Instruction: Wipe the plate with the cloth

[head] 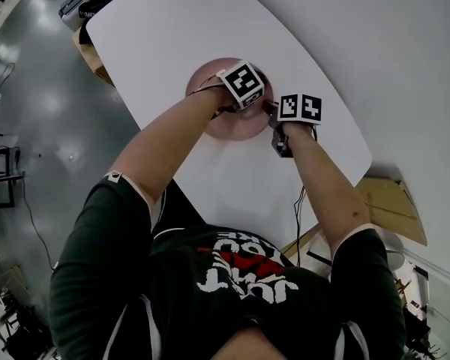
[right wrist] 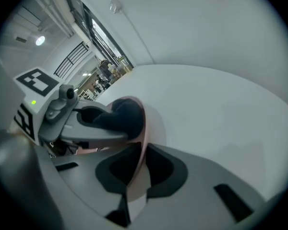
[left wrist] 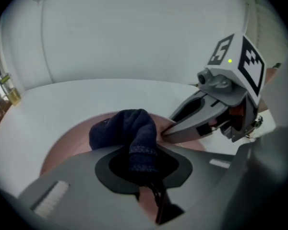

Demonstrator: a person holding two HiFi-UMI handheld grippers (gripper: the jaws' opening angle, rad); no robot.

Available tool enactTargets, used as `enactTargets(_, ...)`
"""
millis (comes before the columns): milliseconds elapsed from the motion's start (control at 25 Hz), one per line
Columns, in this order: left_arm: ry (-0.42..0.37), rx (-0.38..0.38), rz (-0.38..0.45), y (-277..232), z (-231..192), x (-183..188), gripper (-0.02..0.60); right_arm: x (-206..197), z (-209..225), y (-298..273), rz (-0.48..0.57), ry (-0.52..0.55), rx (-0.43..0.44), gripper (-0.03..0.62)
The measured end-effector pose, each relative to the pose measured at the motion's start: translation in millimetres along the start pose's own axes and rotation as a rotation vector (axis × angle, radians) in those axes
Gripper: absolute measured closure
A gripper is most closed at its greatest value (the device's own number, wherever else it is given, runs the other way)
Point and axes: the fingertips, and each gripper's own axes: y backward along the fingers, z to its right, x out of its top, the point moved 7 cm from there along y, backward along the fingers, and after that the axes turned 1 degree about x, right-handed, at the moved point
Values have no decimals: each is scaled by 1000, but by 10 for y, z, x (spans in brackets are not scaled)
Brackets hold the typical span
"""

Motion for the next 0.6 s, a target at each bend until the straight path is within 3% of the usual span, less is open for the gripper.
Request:
enactTargets(80, -50, -83, -15, -30, 166, -3, 509, 15, 23, -5, 11, -19, 14, 560)
enactTargets(200, -116, -142, -47, -13, 328, -80, 509, 10, 51, 0, 28, -56, 31, 566)
enactTargets(400, -165, -293, -114, 58, 675, -318, 509, 28, 45, -16, 66, -78, 31, 572)
enactTargets(600, -200, -340, -176, 169, 858, -569, 510, 58, 13, -25, 87, -45, 9, 574)
